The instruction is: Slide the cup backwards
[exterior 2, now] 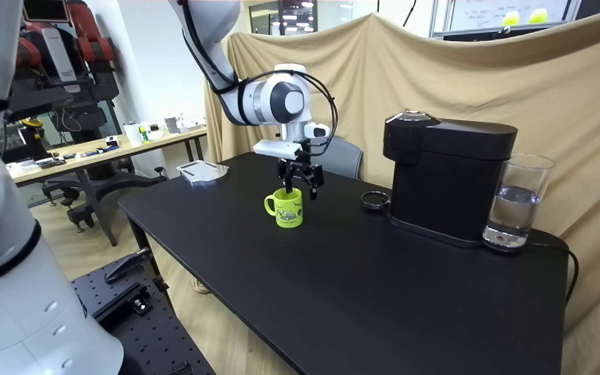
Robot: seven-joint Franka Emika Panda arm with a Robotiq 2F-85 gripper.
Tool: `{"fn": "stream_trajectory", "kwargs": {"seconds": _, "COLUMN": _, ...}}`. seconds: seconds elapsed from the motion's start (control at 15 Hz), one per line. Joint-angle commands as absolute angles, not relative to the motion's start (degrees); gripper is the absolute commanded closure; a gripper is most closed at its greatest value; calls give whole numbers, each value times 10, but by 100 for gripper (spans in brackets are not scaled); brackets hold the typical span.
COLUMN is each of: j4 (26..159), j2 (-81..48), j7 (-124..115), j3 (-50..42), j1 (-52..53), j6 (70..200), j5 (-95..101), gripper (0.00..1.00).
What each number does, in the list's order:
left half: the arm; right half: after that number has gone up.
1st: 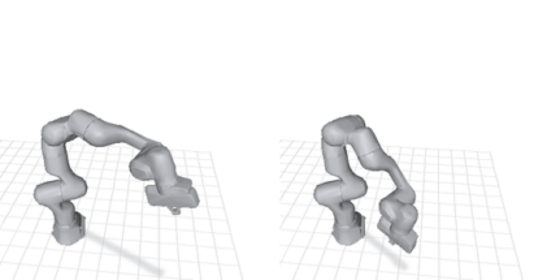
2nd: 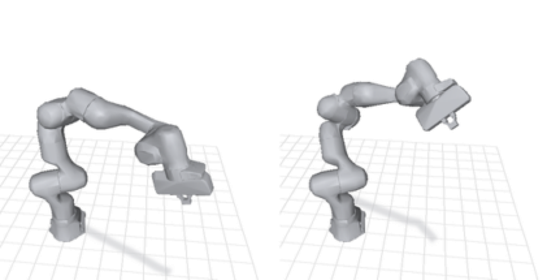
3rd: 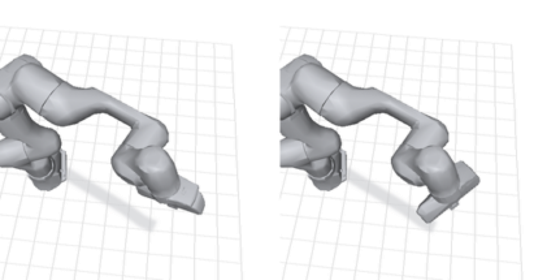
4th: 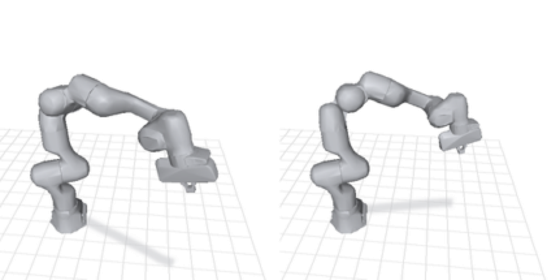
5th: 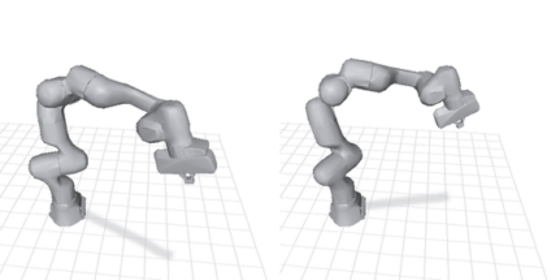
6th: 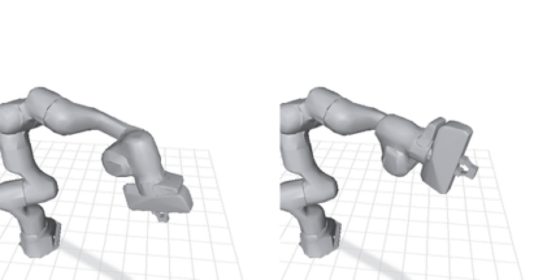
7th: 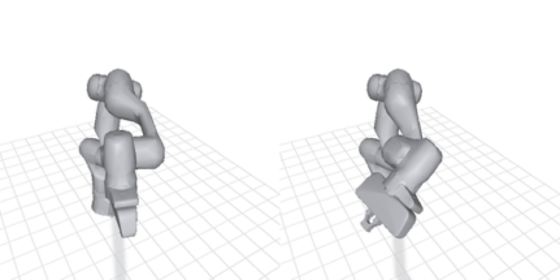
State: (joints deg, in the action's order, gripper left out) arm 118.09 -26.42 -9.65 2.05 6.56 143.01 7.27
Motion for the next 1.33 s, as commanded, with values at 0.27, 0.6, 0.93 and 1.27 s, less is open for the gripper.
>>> {"fn": "stream_trajectory", "kwargs": {"seconds": 0.27, "j4": 1132, "j2": -312, "j7": -76, "j3": 18, "j1": 78, "j6": 1405, "j5": 68, "gripper": 55}}
{"fn": "stream_trajectory", "kwargs": {"seconds": 0.6, "j4": 1136, "j2": -307, "j7": -59, "j3": 23, "j1": 76, "j6": 1409, "j5": 63, "gripper": 89}}
{"fn": "stream_trajectory", "kwargs": {"seconds": 0.93, "j4": 1144, "j2": -299, "j7": -38, "j3": 31, "j1": 72, "j6": 1410, "j5": 55, "gripper": 98}}
{"fn": "stream_trajectory", "kwargs": {"seconds": 1.27, "j4": 1164, "j2": -279, "j7": -9, "j3": 40, "j1": 72, "j6": 1407, "j5": 56, "gripper": 97}}
